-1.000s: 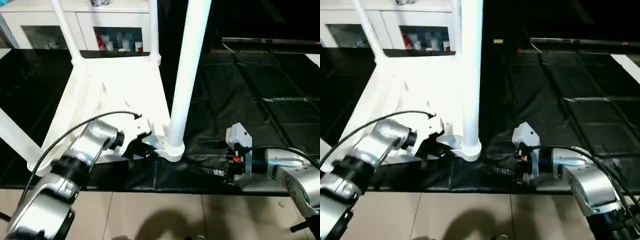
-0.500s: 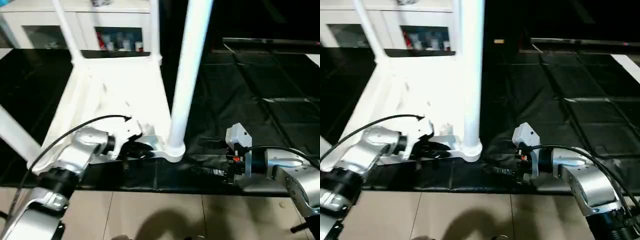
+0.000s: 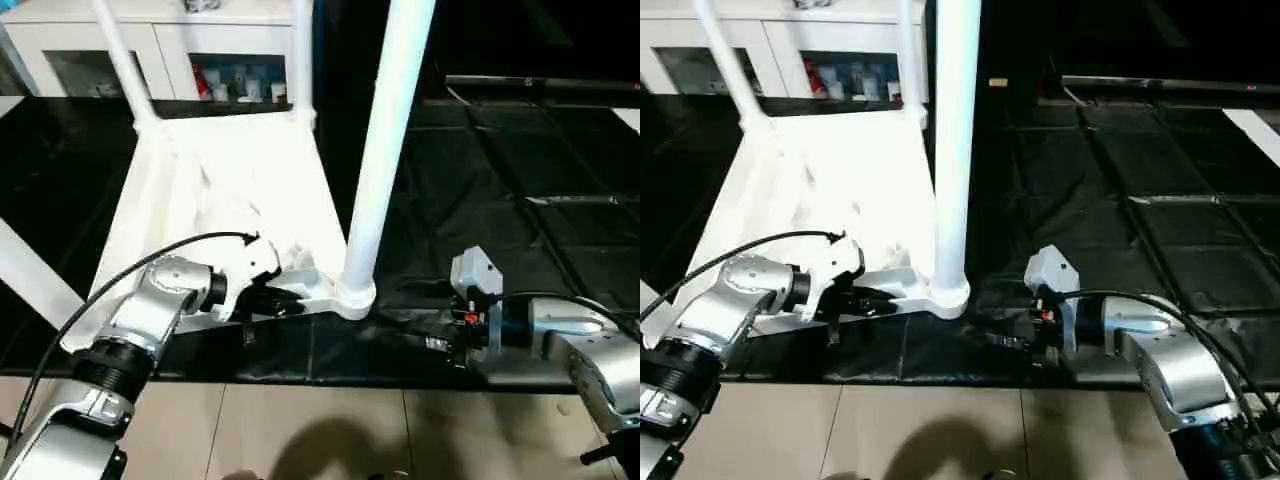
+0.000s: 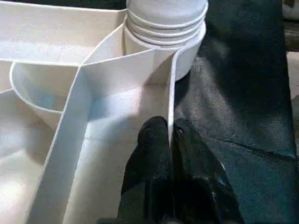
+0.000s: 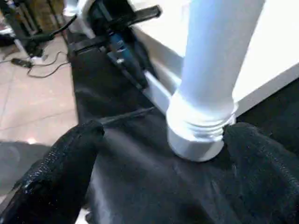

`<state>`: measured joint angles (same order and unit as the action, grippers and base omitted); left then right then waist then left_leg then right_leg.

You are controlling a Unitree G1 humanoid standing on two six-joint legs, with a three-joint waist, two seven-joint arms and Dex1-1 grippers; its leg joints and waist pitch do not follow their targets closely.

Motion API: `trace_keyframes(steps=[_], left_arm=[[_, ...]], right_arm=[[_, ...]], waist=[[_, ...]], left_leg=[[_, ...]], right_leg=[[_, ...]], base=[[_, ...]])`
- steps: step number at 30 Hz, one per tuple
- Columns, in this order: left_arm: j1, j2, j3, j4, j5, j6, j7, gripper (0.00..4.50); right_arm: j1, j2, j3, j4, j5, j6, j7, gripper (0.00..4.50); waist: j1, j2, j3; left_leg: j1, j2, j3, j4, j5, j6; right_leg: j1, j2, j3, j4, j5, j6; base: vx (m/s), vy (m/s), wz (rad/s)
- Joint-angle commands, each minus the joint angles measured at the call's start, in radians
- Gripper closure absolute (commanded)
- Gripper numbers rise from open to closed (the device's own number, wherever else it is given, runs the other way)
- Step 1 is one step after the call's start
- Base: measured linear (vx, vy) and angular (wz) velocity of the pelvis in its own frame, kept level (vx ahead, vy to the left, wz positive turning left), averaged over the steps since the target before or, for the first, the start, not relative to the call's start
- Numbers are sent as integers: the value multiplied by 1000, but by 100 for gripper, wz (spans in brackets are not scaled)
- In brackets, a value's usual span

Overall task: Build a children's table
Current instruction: Rotate leg to tighten

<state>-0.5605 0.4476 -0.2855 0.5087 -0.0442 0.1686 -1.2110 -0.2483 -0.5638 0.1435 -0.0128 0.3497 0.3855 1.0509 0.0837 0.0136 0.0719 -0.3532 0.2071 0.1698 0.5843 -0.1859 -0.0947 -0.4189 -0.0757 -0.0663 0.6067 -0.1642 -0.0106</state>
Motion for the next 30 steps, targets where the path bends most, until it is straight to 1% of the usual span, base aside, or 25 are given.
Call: trace_keyframes(steps=[1, 2, 4, 6, 7, 8, 9, 10, 11, 13, 14, 15, 16, 17, 18, 19, 20, 21, 23, 24, 27, 29, 30], left_arm=[[12, -1, -32, 6, 0, -5, -43, 443], [17, -2, -55, -4, 2, -21, -79, 443], [22, -3, -81, -18, 3, -37, -117, 443], [23, -2, -105, -31, 8, -49, -149, 443], [23, -2, -114, -35, 11, -56, -161, 443], [21, -3, -126, -35, 16, -69, -174, 443], [19, -3, -133, -34, 21, -78, -183, 443], [17, -4, -137, -33, 24, -84, -187, 443], [12, -6, -150, -32, 32, -102, -202, 450], [9, -8, -158, -33, 36, -112, -213, 450], [-2, -11, -171, -31, 40, -130, -233, 450], [-8, -12, -178, -30, 42, -139, -245, 450], [-13, -13, -184, -31, 44, -144, -255, 450], [-16, -13, -187, -31, 46, -146, -261, 450], [-18, -12, -192, -31, 47, -149, -267, 450], [-19, -12, -194, -31, 48, -151, -270, 450], [-24, -11, -200, -29, 51, -157, -280, 450], [-27, -11, -204, -27, 53, -162, -286, 450], [-32, -12, -208, -22, 57, -168, -292, 450], [-33, -13, -208, -21, 58, -169, -293, 450], [-42, -14, -209, -7, 60, -178, -300, 450], [-45, -14, -209, -1, 59, -179, -301, 450], [-46, -15, -209, 0, 58, -176, -301, 450]], right_arm=[[-26, 6, -11, 23, -10, -29, -4, 0], [-44, 20, -12, 52, -10, -50, -1, 0], [-63, 33, -10, 86, -7, -73, 14, 0], [-79, 38, -4, 113, -1, -88, 43, 0], [-84, 40, -2, 124, 2, -92, 57, 0], [-92, 42, 1, 137, 7, -95, 77, 0], [-99, 44, 5, 148, 14, -94, 95, 0], [-101, 44, 7, 153, 16, -95, 105, 0], [-111, 42, 20, 170, 20, -102, 142, 38], [-117, 39, 33, 180, 23, -101, 171, 38], [-128, 29, 63, 205, 20, -111, 237, 38], [-135, 24, 78, 221, 20, -113, 274, 45], [-143, 20, 87, 234, 16, -118, 297, 45], [-147, 18, 91, 243, 14, -120, 309, 66], [-154, 17, 94, 253, 11, -124, 320, 80], [-157, 17, 95, 260, 10, -125, 326, 83], [-173, 20, 100, 283, 4, -132, 344, 96], [-185, 23, 104, 302, -2, -137, 358, 96], [-204, 28, 107, 326, -7, -142, 376, 131], [-210, 29, 108, 332, -8, -141, 381, 131], [-233, 32, 118, 367, -6, -147, 423, 163], [-236, 31, 122, 375, -6, -148, 439, 170], [-237, 29, 124, 377, -5, -147, 446, 182]], waist=[[4, -15, -66], [4, -14, -67], [4, -14, -67], [6, -14, -67], [10, -11, -67], [11, -14, -67], [14, -12, -66], [14, -12, -67], [18, -15, -67], [20, -15, -68], [23, -14, -69], [26, -18, -69], [28, -17, -69], [29, -20, -71], [32, -20, -73], [32, -20, -73], [33, -20, -75], [34, -22, -75], [35, -22, -74], [35, -22, -75], [35, -23, -75], [35, -25, -76], [35, -23, -76]], left_leg=[[-7, 11, 2, -64, -187, 58], [-7, 12, 1, -64, -183, 58], [-5, 12, 3, -63, -184, 59], [-3, 16, 4, -63, -183, 59], [6, 18, 7, -62, -191, 62], [7, 18, 8, -62, -197, 64], [7, 19, 8, -63, -204, 65], [5, 18, 8, -63, -204, 65], [3, 19, 7, -63, -206, 64], [2, 19, 7, -63, -209, 63], [3, 21, 7, -63, -211, 63], [6, 22, 7, -63, -212, 65], [7, 23, 8, -63, -212, 65], [5, 23, 8, -62, -203, 67], [5, 23, 9, -61, -188, 68], [5, 23, 9, -61, -182, 69], [1, 23, 8, -59, -169, 71], [-1, 23, 8, -59, -165, 72], [-2, 22, 8, -58, -172, 70], [-2, 22, 8, -58, -172, 70], [-2, 22, 7, -58, -176, 67], [-3, 21, 7, -57, -174, 68], [-3, 22, 7, -57, -171, 69]], right_leg=[[58, -54, 41, -84, -339, -160], [58, -55, 41, -81, -330, -167], [57, -56, 42, -82, -328, -175], [57, -56, 43, -79, -303, -189], [51, -56, 46, -79, -283, -202], [51, -55, 46, -78, -280, -208], [53, -55, 45, -78, -285, -211], [54, -55, 45, -77, -285, -213], [56, -57, 43, -76, -296, -208], [57, -59, 43, -78, -311, -201], [57, -59, 43, -78, -315, -199], [56, -59, 44, -78, -317, -201], [55, -59, 44, -77, -314, -204], [57, -60, 44, -75, -301, -209], [57, -60, 45, -72, -282, -212], [56, -60, 45, -70, -274, -217], [59, -60, 44, -67, -256, -223], [60, -60, 44, -66, -253, -223], [60, -61, 44, -66, -264, -220], [60, -61, 43, -66, -265, -220], [60, -62, 42, -68, -282, -215], [62, -61, 42, -68, -279, -213], [61, -61, 42, -67, -274, -215]], base=[[0, 0, 0], [0, 0, 0], [0, 0, 0], [0, 0, 0], [0, 0, 0], [0, 0, 0], [0, 0, 0], [0, 0, 0], [0, 0, 0], [0, 0, 0], [0, 0, 0], [0, 0, 0], [0, 0, 0], [0, 0, 0], [0, 0, 0], [0, 0, 0], [0, 0, 0], [0, 0, 0], [0, 0, 0], [0, 0, 0], [0, 0, 0], [0, 0, 0], [0, 0, 0]])
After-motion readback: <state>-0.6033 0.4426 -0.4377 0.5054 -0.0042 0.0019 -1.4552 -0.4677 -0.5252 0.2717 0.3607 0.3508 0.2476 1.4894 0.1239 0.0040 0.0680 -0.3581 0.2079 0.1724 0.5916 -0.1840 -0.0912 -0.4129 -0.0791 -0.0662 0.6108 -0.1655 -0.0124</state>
